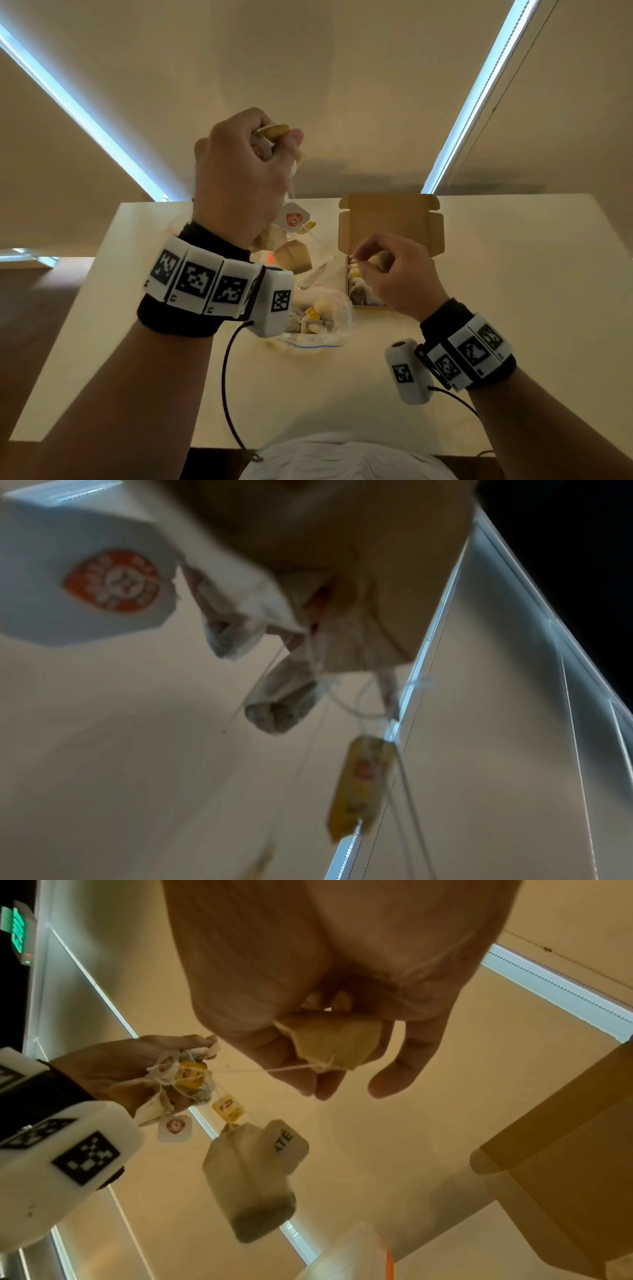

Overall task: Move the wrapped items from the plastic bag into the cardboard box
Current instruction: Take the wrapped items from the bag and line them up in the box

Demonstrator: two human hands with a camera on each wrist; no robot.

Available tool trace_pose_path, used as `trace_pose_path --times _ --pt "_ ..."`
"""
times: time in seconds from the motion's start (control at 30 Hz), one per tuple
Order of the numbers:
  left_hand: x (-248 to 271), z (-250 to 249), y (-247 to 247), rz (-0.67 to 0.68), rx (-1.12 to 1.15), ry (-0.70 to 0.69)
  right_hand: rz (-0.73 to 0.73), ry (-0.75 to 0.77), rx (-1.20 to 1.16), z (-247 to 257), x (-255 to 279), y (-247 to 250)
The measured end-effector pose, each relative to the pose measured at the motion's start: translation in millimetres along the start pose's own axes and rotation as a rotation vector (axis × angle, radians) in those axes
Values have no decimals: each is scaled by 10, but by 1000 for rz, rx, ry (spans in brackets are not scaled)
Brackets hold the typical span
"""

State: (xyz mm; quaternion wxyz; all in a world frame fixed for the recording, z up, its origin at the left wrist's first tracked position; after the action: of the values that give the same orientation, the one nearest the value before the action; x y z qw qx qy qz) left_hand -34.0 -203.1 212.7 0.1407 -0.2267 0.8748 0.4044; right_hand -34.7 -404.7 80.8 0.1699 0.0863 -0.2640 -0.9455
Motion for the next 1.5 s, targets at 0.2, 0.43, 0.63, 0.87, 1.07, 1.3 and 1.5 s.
trace_pose_path --times 0.2,0.43,0.63,0.87,1.07,1.3,1.5 --pt "-52 37 105 -4 -1 32 -89 152 -79 79 4 155" --pt "-65 -25 164 -19 12 53 -13 220 -63 148 -14 187" --pt "-9 -74 -57 48 50 74 207 158 -17 490 -179 -187" --pt "-98 242 124 -39 86 147 365 64 -340 399 -116 -304" --pt "-118 487 231 -77 208 241 373 63 -351 322 -27 -223" --pt "-28 407 4 17 357 257 316 102 -308 648 -254 -509" --pt "-10 744 77 -79 455 376 327 48 -409 523 -184 -487"
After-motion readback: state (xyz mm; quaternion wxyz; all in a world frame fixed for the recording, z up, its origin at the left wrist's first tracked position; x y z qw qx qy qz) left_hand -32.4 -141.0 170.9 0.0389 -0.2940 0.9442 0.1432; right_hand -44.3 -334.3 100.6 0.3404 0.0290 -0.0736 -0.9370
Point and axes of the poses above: each hand's wrist, its own x-axis away from the middle knuckle, its own y-axis out of the back of the hand, z = x × y, the point moved 3 cm from there along -x, towards the middle knuckle, and after that the axes turned 2 degrees about z, right-handed, at the moved point
